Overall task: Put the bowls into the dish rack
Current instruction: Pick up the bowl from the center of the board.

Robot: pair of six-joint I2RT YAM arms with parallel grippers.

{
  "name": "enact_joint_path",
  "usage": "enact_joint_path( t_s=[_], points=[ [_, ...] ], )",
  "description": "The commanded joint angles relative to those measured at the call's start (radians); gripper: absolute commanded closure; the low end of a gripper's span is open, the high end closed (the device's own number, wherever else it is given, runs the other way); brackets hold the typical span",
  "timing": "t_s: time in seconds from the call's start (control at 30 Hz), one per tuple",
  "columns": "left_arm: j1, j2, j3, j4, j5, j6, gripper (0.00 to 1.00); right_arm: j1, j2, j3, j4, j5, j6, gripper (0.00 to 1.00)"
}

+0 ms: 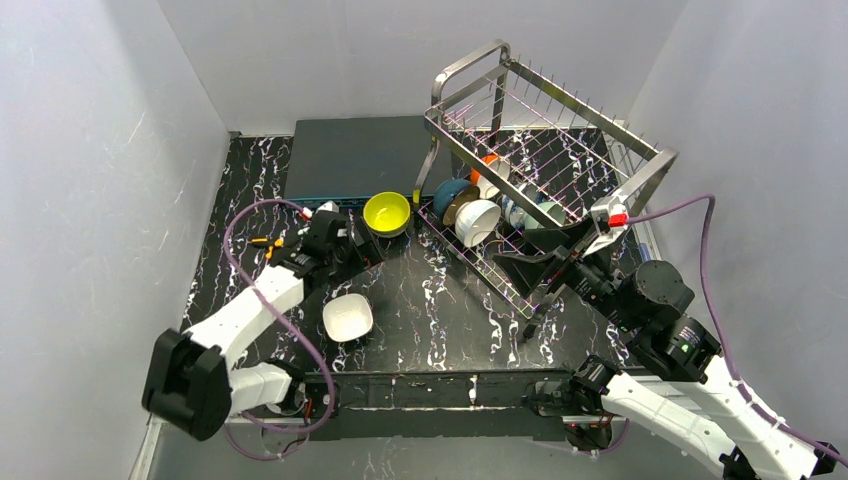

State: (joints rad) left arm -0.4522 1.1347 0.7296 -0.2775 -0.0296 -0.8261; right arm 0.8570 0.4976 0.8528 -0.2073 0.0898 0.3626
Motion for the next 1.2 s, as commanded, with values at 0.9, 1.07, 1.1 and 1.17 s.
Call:
enact_joint_path(
  t_s=[0.9, 1.07, 1.1, 1.17],
  points=[
    [0.147, 0.538, 0.384, 0.088, 0.060, -0.106, 0.89, -0.004, -0.023, -0.009, -0.040, 0.050, -0.005, 0.01],
    [0.147, 0.500, 0.361, 0.080, 0.070, -0.094, 1.00, -0.004, -0.015, -0.007, -0.036, 0.044, -0.005, 0.01],
    [0.147, 0.482, 0.350, 0.078, 0.063, -0.092, 1.00, -0.004, -0.012, -0.007, -0.034, 0.043, -0.007, 0.01],
    [0.147, 0.441, 0.322, 0.080, 0.055, -0.089, 1.00, -0.003, -0.008, -0.005, -0.030, 0.041, -0.009, 0.01]
  ],
)
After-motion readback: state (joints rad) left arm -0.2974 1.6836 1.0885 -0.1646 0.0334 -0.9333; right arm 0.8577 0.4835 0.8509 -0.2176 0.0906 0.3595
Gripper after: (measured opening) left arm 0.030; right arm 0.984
